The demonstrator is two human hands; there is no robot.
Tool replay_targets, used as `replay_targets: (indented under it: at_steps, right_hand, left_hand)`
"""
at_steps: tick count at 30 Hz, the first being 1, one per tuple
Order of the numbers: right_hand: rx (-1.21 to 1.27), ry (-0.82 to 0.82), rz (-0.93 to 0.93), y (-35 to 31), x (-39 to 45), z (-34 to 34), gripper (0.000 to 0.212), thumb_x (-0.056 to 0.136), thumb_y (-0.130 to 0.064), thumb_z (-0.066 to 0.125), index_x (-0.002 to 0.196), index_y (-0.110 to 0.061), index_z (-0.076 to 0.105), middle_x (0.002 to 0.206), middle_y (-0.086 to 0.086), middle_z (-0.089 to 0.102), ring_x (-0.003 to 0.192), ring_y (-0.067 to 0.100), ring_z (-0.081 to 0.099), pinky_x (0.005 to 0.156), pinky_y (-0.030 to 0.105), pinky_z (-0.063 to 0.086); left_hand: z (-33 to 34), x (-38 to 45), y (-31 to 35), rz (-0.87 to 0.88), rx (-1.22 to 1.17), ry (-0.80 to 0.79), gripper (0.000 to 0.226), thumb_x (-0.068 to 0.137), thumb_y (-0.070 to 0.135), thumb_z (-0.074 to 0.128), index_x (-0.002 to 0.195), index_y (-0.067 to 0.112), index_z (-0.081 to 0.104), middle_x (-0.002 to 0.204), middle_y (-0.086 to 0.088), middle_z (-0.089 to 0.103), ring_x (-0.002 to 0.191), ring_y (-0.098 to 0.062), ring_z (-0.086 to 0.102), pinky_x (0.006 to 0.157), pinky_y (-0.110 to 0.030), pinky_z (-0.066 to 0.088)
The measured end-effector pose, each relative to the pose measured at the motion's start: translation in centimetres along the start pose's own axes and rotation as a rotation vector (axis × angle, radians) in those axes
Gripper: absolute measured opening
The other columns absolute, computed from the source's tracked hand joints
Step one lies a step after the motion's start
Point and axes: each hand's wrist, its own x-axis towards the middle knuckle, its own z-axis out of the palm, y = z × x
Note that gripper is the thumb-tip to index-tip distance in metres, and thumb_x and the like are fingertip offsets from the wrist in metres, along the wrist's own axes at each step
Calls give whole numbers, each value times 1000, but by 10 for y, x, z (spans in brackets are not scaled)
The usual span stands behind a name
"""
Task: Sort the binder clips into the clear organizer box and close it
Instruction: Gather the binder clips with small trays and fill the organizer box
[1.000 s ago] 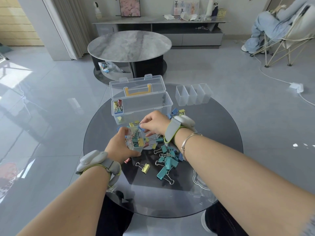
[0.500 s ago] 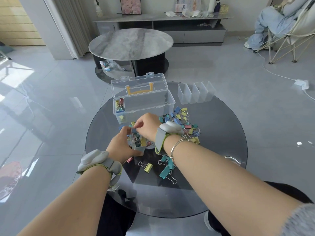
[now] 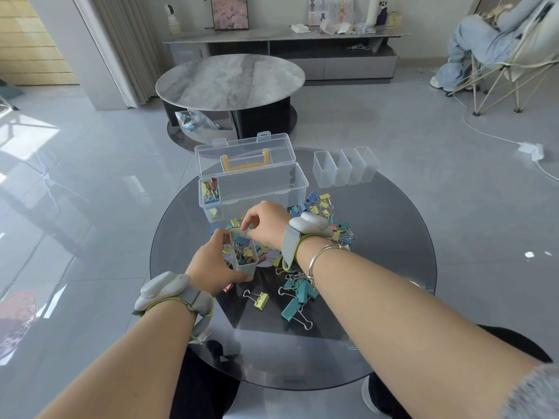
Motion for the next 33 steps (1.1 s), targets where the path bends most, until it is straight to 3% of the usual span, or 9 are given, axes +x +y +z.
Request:
replay_targets:
  at_steps: [4, 9, 12, 15, 17, 21, 26, 30, 33]
  right_hand:
    - [160, -17, -11, 3, -7, -8, 11, 80, -7, 67, 85, -12, 75, 83, 3, 66, 84, 18, 61, 61, 19, 43]
    - [177, -235, -12, 1, -14, -15, 21, 75, -26, 79, 90, -12, 75, 71, -9, 57, 80, 12, 56, 73, 25, 46]
    - [40, -213, -36, -1, -16, -10, 24, 73, -32, 80, 90, -15, 76, 65, -15, 54, 79, 13, 56, 69, 23, 42]
    - [-30, -197, -49, -5, -18, -6, 24, 74, -36, 78, 86, -16, 76, 64, -15, 52, 90, 18, 55, 78, 27, 42]
    - [-58, -180, -49, -6, -19, -7, 24, 77, -38, 75, 86, -15, 75, 70, -10, 57, 94, 18, 50, 83, 29, 38]
    - [-61, -163, -27, -5, -18, -8, 25, 81, -37, 70, 88, -13, 76, 88, -1, 68, 105, 20, 48, 81, 25, 31]
    - [-8, -144, -58, -1, -18, -7, 15, 78, -32, 74, 88, -20, 74, 63, -17, 46, 89, 17, 44, 78, 25, 31]
    - [8, -200, -45, 5, -16, -5, 9, 76, -26, 75, 84, -23, 75, 61, -19, 47, 79, 11, 45, 67, 23, 34]
    - [148, -56, 38, 11, -10, -9, 12, 78, -13, 68, 76, -25, 69, 62, -17, 51, 68, 7, 53, 58, 18, 39]
  left_hand:
    - [1, 1, -3, -4, -4, -6, 82, 57, 34, 88, 122, 25, 38, 122, 7, 53, 105, -15, 50, 92, -32, 41]
    - [1, 2, -4, -23, -1, -10, 85, 56, 36, 88, 123, 26, 38, 122, 5, 55, 103, -17, 52, 92, -36, 45]
    - [2, 2, -3, -23, 8, -10, 84, 56, 37, 88, 122, 25, 37, 122, 5, 55, 101, -16, 52, 90, -35, 45]
    - [2, 1, -2, -28, 21, -12, 84, 56, 36, 88, 123, 23, 38, 123, 4, 55, 101, -17, 51, 90, -34, 45]
    - [2, 1, -2, -34, 20, -15, 84, 57, 36, 88, 123, 23, 37, 122, 4, 55, 99, -16, 51, 86, -31, 45]
    - [1, 0, 0, -40, 10, -20, 85, 56, 37, 88, 123, 24, 38, 122, 5, 55, 100, -17, 52, 88, -33, 46]
    - [-1, -1, 1, -44, 7, -19, 86, 54, 38, 88, 122, 25, 38, 120, 5, 55, 102, -19, 53, 91, -36, 46]
    - [-2, -3, 3, -48, 6, -24, 85, 56, 37, 88, 123, 25, 38, 122, 4, 55, 105, -19, 52, 92, -36, 45]
    - [-6, -3, 5, -45, 21, -19, 86, 56, 35, 89, 126, 22, 39, 125, 3, 55, 110, -21, 53, 95, -36, 44]
